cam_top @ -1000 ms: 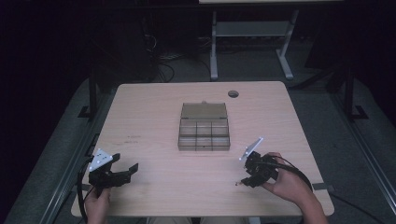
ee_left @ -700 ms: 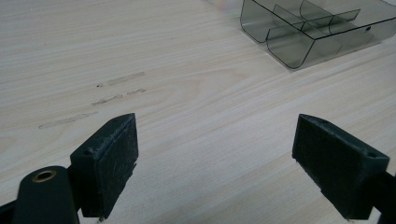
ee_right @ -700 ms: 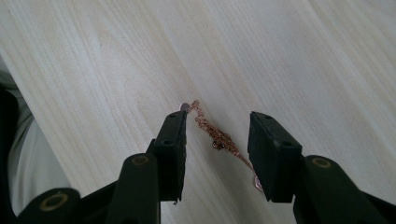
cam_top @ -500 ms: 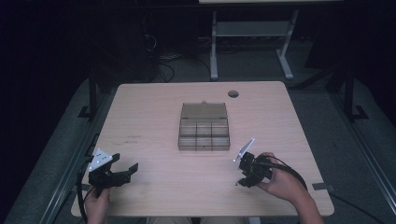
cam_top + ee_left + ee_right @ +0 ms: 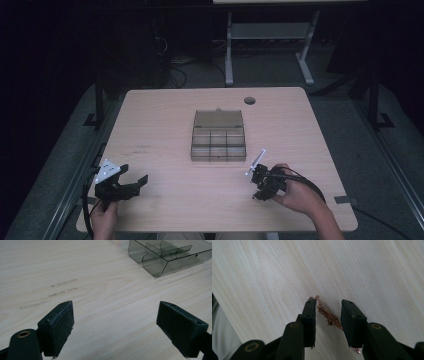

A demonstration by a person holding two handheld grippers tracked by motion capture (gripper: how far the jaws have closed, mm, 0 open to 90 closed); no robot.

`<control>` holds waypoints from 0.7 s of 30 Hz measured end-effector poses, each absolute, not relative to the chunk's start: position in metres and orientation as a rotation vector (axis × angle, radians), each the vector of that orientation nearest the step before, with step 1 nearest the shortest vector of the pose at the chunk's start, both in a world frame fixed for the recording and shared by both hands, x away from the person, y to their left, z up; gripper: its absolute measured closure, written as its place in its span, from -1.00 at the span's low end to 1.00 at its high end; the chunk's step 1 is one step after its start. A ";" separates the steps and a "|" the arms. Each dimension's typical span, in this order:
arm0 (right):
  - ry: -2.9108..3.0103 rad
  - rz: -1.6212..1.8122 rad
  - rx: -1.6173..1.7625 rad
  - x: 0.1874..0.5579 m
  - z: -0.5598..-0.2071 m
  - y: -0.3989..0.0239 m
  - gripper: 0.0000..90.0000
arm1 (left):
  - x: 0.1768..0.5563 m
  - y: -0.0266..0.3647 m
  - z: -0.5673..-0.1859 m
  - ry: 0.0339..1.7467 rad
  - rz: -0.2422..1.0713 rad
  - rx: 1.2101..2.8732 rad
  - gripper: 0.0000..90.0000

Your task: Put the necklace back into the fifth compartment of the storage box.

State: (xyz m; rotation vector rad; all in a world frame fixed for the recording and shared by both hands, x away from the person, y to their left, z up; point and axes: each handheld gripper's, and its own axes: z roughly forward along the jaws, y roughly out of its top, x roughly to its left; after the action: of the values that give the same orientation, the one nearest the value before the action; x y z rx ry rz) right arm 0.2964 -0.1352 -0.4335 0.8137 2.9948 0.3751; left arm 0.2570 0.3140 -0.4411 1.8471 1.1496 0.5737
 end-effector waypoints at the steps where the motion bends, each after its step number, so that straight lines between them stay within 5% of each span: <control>1: 2.995 0.356 0.808 0.297 -0.435 -0.134 0.48 | 0.257 0.314 -0.441 1.150 0.574 1.846 -0.69; 21: 2.996 0.261 0.793 0.296 -0.437 -0.127 0.91 | 0.257 0.315 -0.441 1.153 0.575 1.847 -0.69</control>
State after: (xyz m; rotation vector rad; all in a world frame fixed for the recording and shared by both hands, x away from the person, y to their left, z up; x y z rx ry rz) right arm 0.2965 -0.1275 -0.4370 0.7927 2.9956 0.2612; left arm 0.2567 0.3147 -0.4406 1.8473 1.1529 0.5747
